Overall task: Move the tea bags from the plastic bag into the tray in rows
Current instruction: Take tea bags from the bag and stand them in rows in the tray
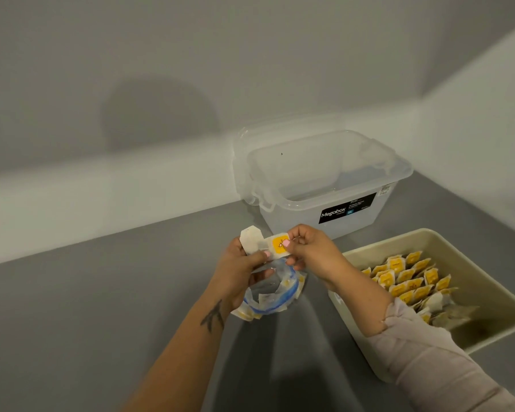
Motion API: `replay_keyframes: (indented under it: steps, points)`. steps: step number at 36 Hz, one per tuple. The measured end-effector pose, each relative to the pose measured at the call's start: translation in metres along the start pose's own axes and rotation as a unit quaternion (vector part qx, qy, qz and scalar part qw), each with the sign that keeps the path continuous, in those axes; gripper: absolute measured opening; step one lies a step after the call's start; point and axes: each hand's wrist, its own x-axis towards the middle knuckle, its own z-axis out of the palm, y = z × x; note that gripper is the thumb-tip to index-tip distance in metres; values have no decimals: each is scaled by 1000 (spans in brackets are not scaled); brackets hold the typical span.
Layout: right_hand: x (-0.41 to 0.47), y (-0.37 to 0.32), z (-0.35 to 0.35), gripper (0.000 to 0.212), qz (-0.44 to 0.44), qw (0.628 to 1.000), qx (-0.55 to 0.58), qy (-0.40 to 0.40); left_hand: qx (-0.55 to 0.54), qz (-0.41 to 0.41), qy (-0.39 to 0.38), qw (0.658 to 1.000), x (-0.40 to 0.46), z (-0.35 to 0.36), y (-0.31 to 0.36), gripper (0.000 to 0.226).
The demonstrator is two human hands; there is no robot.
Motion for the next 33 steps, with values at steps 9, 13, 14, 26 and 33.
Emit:
replay_keyframes:
  steps: [9, 13, 14, 26, 33]
  points:
    - [-14, 7, -17, 1, 41, 998, 50, -18, 74, 76, 75, 992, 2, 21, -6, 44]
    - [-24, 10, -34, 6, 49, 994, 90, -27, 93, 107, 85, 986, 0, 40, -6, 43]
    - [-27, 12, -40, 6, 51, 994, 95, -29, 98, 116, 86, 985, -1, 46, -5, 41]
    - [-67, 31, -123, 8, 76, 983, 164, 22, 69, 117, 59, 989, -20, 130, -17, 41]
    - [-90, 47, -159, 11, 71, 982, 170, 30, 121, 93, 78, 985, -38, 166, -35, 46]
